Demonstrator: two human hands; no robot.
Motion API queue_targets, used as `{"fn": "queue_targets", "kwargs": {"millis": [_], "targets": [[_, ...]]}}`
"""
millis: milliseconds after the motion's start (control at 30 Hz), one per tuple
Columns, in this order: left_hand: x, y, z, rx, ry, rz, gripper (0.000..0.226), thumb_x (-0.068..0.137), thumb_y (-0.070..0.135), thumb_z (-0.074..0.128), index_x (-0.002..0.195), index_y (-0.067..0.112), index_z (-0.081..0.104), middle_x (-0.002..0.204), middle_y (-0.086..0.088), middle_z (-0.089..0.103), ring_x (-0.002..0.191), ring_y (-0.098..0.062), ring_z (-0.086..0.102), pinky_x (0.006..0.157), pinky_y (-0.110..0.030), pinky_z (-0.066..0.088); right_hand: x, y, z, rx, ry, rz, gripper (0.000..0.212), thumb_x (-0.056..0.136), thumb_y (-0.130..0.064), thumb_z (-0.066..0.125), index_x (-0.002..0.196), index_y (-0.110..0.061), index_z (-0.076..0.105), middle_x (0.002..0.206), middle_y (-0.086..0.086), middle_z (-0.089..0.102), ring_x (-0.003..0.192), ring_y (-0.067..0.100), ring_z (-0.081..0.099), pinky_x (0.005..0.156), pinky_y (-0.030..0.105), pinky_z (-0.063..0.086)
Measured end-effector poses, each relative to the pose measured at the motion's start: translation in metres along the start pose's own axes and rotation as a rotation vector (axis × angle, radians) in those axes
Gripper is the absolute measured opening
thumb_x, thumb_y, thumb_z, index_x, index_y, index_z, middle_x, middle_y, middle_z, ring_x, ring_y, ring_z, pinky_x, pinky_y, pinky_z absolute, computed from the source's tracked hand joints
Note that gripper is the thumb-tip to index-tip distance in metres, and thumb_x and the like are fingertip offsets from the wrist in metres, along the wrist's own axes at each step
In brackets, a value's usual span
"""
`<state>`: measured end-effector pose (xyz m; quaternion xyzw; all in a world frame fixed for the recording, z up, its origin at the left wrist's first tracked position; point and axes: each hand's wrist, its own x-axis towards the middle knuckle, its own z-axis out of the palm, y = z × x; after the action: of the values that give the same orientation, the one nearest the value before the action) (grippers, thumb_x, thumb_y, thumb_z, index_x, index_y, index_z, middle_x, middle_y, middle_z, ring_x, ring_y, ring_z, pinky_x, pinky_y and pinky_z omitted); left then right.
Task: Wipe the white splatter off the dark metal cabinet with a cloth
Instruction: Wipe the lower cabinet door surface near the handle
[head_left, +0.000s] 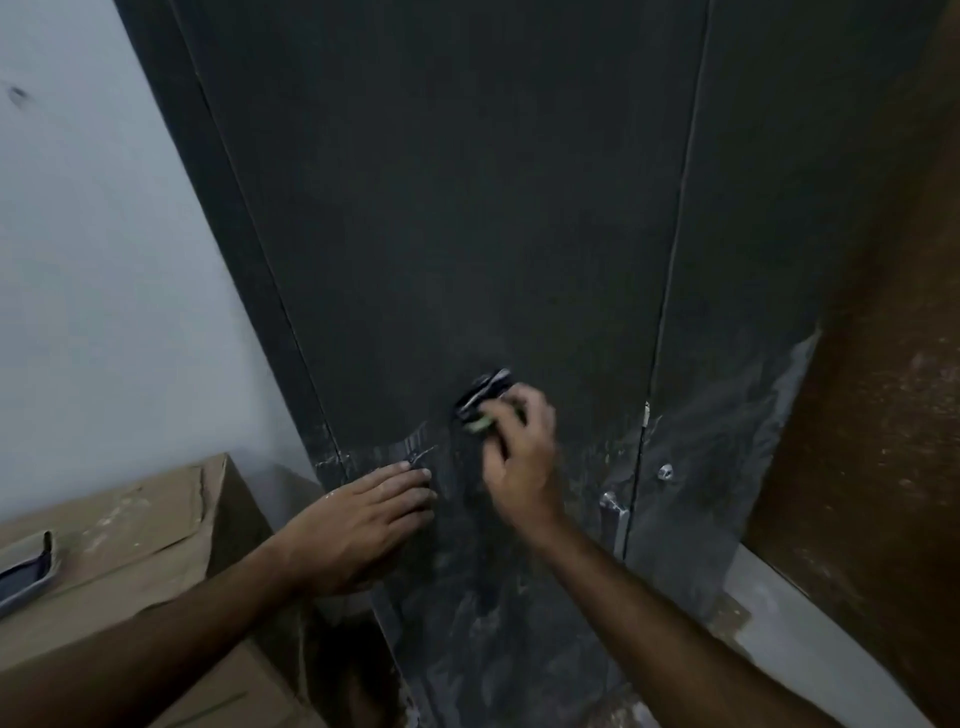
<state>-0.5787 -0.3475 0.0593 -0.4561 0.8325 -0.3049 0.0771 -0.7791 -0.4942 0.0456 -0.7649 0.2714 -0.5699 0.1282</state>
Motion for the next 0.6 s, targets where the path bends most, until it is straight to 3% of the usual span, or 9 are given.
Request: {"fn": "queue_targets", "kwargs": {"millis": [67,100,200,267,300,367,467,533,600], "targets": [[-0.012,0.0,0.0,0.0,-0.027,-0.007,0.055,0.092,0.039,0.06,0.144,0.017,0.06,0.15,-0.004,0.058,0.158,-0.025,0.022,0.131,-0.042,0.004,-0.036,0.011,0.001,-0.138,-0.27,-0.211,0.039,0.076,-0.003,0.052,0.108,-0.018,0.068,0.127,0.008,0.052,0.108,0.031,0.05,0.094,0.039,0.051],[-0.017,0.001,-0.001,-0.007,-0.032,-0.018,0.056,0.092,0.038,0.061,0.143,0.016,0.061,0.149,-0.004,0.059,0.155,-0.025,0.032,0.131,-0.043,0.007,-0.041,0.026,-0.005,-0.196,-0.32,-0.254,0.038,0.072,-0.002,0.053,0.103,-0.018,0.068,0.125,0.006,0.051,0.105,0.033,0.05,0.089,0.043,0.054],[-0.03,0.003,-0.004,-0.031,-0.03,-0.072,0.054,0.093,0.039,0.062,0.143,0.016,0.062,0.148,-0.004,0.06,0.149,-0.025,0.044,0.126,-0.044,0.018,-0.012,0.045,-0.022,-0.192,-0.087,-0.056,0.043,0.057,0.009,0.058,0.092,-0.012,0.07,0.116,0.007,0.054,0.101,0.033,0.049,0.089,0.031,0.047],[-0.034,0.005,-0.004,-0.044,-0.027,-0.088,0.055,0.092,0.039,0.066,0.142,0.016,0.063,0.148,-0.005,0.061,0.149,-0.025,0.044,0.124,-0.045,0.023,0.024,0.021,-0.021,-0.131,0.119,0.117,0.046,0.059,0.014,0.055,0.096,-0.007,0.072,0.117,0.012,0.057,0.106,0.028,0.045,0.091,0.018,0.038],[-0.034,0.005,-0.004,-0.048,-0.028,-0.084,0.055,0.091,0.038,0.067,0.141,0.016,0.063,0.148,-0.004,0.061,0.149,-0.025,0.044,0.124,-0.045,0.023,0.033,0.001,-0.014,-0.099,0.157,0.112,0.047,0.061,0.014,0.054,0.099,-0.007,0.073,0.119,0.013,0.058,0.107,0.028,0.045,0.094,0.015,0.036],[-0.034,0.005,-0.004,-0.051,-0.025,-0.068,0.054,0.091,0.037,0.069,0.141,0.015,0.064,0.148,-0.004,0.061,0.148,-0.025,0.045,0.125,-0.044,0.023,0.022,-0.029,0.008,-0.097,0.077,-0.064,0.043,0.068,0.007,0.054,0.101,-0.014,0.072,0.12,0.012,0.062,0.107,0.033,0.049,0.096,0.029,0.042],[-0.038,0.002,-0.005,-0.061,0.037,-0.061,0.047,0.094,0.034,0.069,0.136,0.015,0.067,0.144,-0.004,0.064,0.145,-0.024,0.049,0.123,-0.044,0.027,-0.035,-0.016,0.024,-0.225,-0.241,-0.376,0.022,0.084,-0.006,0.06,0.098,-0.023,0.062,0.119,0.008,0.063,0.102,0.035,0.049,0.08,0.047,0.053],[-0.046,0.001,-0.005,-0.08,0.139,-0.062,0.037,0.102,0.032,0.055,0.131,0.013,0.071,0.139,-0.005,0.067,0.139,-0.026,0.055,0.119,-0.042,0.032,-0.037,0.003,0.01,-0.246,-0.345,-0.392,0.019,0.079,-0.007,0.053,0.089,-0.02,0.063,0.113,0.005,0.06,0.098,0.032,0.047,0.071,0.048,0.053],[-0.052,0.0,-0.009,-0.078,0.221,-0.094,0.042,0.109,0.032,0.04,0.124,0.013,0.074,0.132,-0.005,0.07,0.126,-0.027,0.062,0.108,-0.039,0.041,-0.01,-0.005,-0.002,-0.208,-0.24,-0.284,0.028,0.069,-0.003,0.048,0.086,-0.016,0.067,0.112,0.005,0.056,0.098,0.032,0.048,0.076,0.046,0.053]]}}
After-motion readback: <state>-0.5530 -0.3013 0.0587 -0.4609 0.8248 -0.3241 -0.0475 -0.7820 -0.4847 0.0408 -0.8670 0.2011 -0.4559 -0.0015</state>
